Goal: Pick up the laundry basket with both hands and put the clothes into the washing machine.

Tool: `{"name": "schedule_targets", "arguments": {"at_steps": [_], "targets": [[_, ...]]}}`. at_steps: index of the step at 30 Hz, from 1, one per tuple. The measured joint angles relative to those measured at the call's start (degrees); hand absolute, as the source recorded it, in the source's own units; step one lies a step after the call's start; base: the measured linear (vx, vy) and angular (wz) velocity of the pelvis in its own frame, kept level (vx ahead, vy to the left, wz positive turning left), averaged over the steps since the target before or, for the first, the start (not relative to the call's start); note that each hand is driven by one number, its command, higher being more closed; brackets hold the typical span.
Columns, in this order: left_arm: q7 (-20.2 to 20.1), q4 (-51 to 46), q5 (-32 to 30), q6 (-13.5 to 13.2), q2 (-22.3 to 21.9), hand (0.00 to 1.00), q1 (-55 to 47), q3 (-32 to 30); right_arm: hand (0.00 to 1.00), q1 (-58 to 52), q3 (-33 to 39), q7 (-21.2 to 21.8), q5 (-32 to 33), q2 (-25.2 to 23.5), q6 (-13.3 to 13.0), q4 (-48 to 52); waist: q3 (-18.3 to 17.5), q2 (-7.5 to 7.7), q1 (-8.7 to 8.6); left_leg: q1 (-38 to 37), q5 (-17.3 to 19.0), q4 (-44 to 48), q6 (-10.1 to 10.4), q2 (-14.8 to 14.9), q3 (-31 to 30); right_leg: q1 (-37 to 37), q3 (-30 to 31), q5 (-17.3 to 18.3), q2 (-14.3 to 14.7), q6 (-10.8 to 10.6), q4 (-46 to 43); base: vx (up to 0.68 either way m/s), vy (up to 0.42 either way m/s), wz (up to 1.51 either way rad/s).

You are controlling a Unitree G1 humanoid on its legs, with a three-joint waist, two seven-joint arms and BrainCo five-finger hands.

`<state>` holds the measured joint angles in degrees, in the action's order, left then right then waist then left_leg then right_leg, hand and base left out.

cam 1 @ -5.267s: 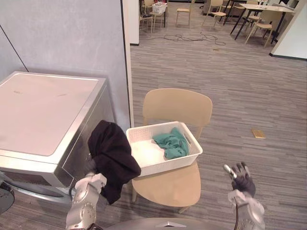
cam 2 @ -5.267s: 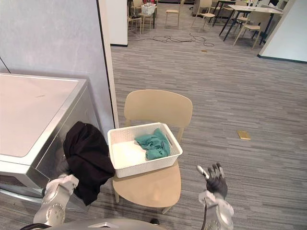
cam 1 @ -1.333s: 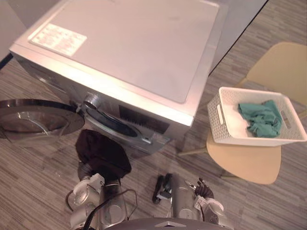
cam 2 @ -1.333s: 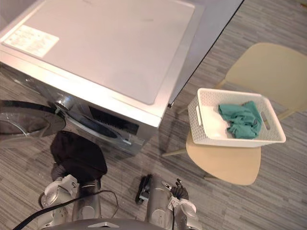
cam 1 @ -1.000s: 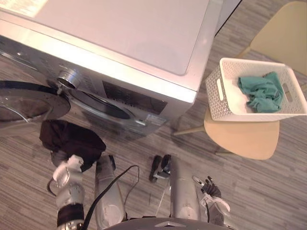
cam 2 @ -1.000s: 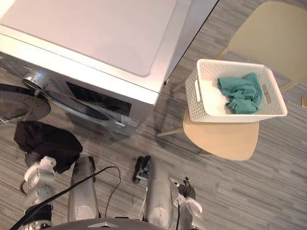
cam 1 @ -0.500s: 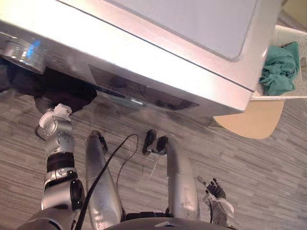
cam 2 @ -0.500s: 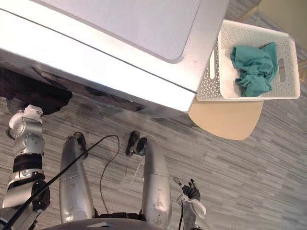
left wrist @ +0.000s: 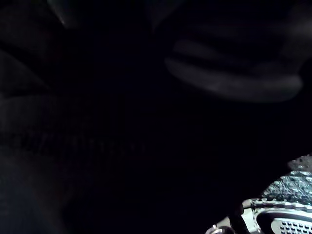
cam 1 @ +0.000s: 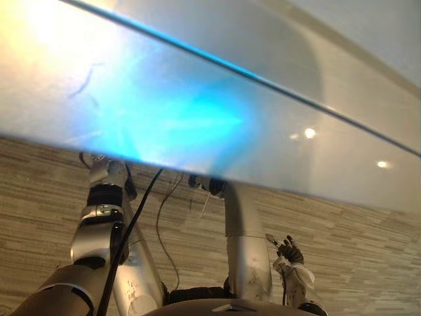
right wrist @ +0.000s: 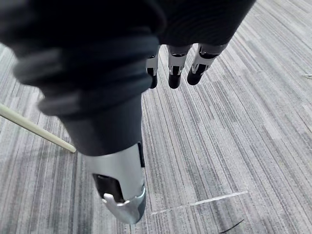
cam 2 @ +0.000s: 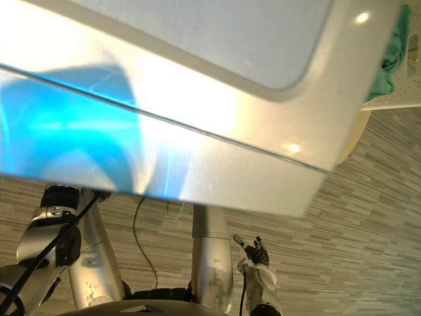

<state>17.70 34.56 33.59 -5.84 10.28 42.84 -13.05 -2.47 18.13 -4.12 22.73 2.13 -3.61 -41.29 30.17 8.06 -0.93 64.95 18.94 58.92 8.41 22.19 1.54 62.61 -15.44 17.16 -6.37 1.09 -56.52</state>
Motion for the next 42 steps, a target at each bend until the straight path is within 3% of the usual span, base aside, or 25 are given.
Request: {"name": "schedule_targets", "arguments": {"at_steps": [4,9,15,20,24,28,34,37,38,42], "targets": [[2.68,-4.47,0.15,-1.61,-3.05,1.0,-1.87,2.21,0.0,0.04,-1.78,-0.2,0.0,-0.7,-0.27,1.12,0.0,0.0,-0.16,-0.05,-0.03,-0.04,0.03,-0.17,0.24,0.12,0.08,-0.01,-0.24,0.01,-0.04,-0.03,-0.079,0.01],[3.48,-7.59,1.86,-1.63,-1.14,1.0,-1.77,2.23,0.0,0.05,-2.33,-0.22,0.02,-0.65,-1.17,2.19,-0.02,-0.01,-0.19,-0.06,-0.11,-0.12,-0.12,0.05,1.73,1.39,1.2,-0.69,-0.26,-0.05,-0.02,-0.05,-0.065,-0.09],[3.59,-10.89,3.35,-1.58,5.17,1.0,5.75,2.92,0.0,0.06,-2.39,-0.11,0.01,-0.71,-1.11,2.14,-0.13,-0.06,-0.93,0.8,-0.42,0.02,-0.37,0.74,2.07,2.54,1.42,-1.6,0.32,0.28,0.3,-0.06,-0.059,-0.08],[2.34,-8.03,3.33,-1.23,13.22,1.0,20.31,3.4,0.0,0.08,-2.34,0.19,0.52,-0.76,-0.99,2.14,-0.17,-0.1,-1.24,3.6,-1.01,0.41,-0.44,1.46,1.96,5.2,1.3,-2.85,0.98,0.93,0.81,-0.04,-0.022,-0.14],[-2.36,-1.0,1.42,1.36,19.45,1.0,32.96,7.02,0.0,0.05,-1.74,0.38,2.34,-1.75,-0.89,2.01,-0.34,-0.18,-1.34,4.99,-1.01,0.99,-0.44,2.39,1.63,6.08,0.97,-3.38,1.83,1.23,1.24,-0.03,-0.004,-0.1],[-4.65,3.55,1.06,1.88,22.79,1.0,39.48,10.99,0.0,0.04,-1.65,1.02,4.27,-2.13,-0.87,1.42,-2.39,-0.35,-1.18,8.85,-1.14,1.85,-0.4,3.08,1.7,9.94,1.24,-4.39,2.66,1.45,1.5,-0.02,0.006,-0.2],[-5.31,8.03,1.06,3.49,25.27,1.0,41.48,13.35,0.0,-0.26,-0.58,1.56,6.77,-3.14,-0.88,-2.73,-6.0,-0.51,-1.21,12.65,-1.04,2.83,-0.62,3.95,1.9,13.79,1.65,-5.43,3.29,1.44,1.69,-0.02,0.019,-0.17],[-3.84,7.55,-4.7,3.43,25.88,1.0,42.05,14.0,0.0,-1.37,0.52,1.54,7.28,-3.56,-0.95,-3.38,-8.19,-0.83,-1.44,15.03,-1.02,3.23,-0.72,3.94,1.84,15.9,1.66,-5.72,3.14,1.36,1.66,-0.03,0.025,-0.08],[-2.91,7.54,-4.84,3.43,26.09,0.0,42.05,14.88,0.0,-1.62,0.54,1.54,7.27,-3.57,-0.98,-3.63,-8.19,-0.83,-1.52,15.1,-1.02,3.39,-0.72,3.9,1.8,15.96,1.63,-5.72,3.05,1.36,1.49,-0.02,0.03,-0.01],[0.87,7.53,-15.07,3.48,26.71,0.0,42.05,15.4,0.0,-2.13,0.53,1.61,7.28,-3.54,-1.24,-3.68,-8.86,-1.21,-1.8,16.29,-0.85,4.0,-0.99,3.9,1.52,16.71,1.44,-5.72,2.84,1.34,1.25,0.0,0.0,0.0]]}}
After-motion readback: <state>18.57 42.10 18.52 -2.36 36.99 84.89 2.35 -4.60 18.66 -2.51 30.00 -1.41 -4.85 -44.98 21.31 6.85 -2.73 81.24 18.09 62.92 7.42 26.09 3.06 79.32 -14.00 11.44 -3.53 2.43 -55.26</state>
